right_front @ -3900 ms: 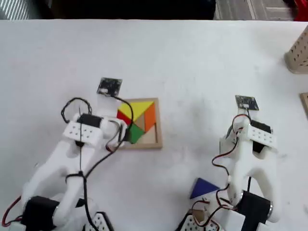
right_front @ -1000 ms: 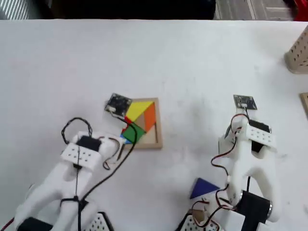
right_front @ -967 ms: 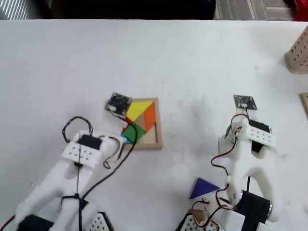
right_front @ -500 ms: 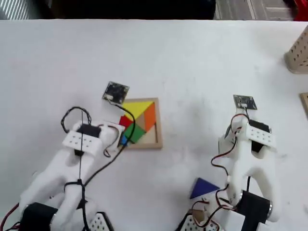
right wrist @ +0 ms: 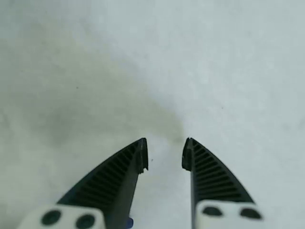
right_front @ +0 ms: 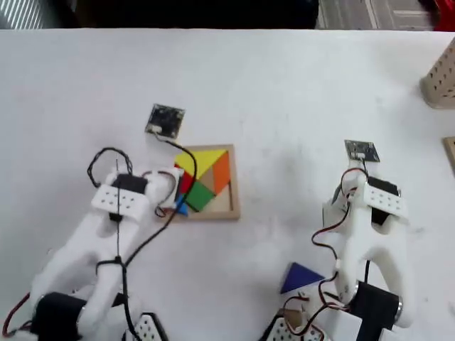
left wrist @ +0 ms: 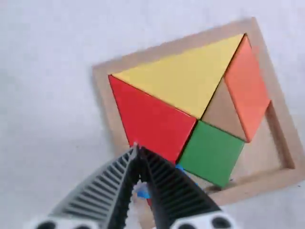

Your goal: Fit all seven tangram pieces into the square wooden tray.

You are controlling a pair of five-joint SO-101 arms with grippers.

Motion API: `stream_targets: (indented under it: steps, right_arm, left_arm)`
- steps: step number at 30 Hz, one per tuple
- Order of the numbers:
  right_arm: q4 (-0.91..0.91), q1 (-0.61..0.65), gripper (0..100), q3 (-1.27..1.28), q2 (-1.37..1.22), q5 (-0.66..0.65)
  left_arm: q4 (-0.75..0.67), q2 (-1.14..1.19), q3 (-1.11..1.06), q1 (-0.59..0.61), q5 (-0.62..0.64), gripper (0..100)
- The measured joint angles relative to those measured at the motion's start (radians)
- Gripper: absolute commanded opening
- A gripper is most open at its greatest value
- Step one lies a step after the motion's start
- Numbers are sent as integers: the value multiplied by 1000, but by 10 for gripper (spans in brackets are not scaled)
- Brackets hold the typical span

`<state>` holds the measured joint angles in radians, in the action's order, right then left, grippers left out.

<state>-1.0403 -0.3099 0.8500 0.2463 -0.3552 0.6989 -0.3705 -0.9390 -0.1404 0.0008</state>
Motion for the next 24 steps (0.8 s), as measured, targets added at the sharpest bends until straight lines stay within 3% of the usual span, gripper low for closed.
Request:
stream_targets:
  steps: [9, 24]
  right_arm:
    - [0, 0, 130, 0, 0, 0]
    - [0, 0, 130, 0, 0, 0]
  left_arm:
    - [14, 178, 38, -5, -37, 20]
    - [60, -48, -86, -64, 6, 20]
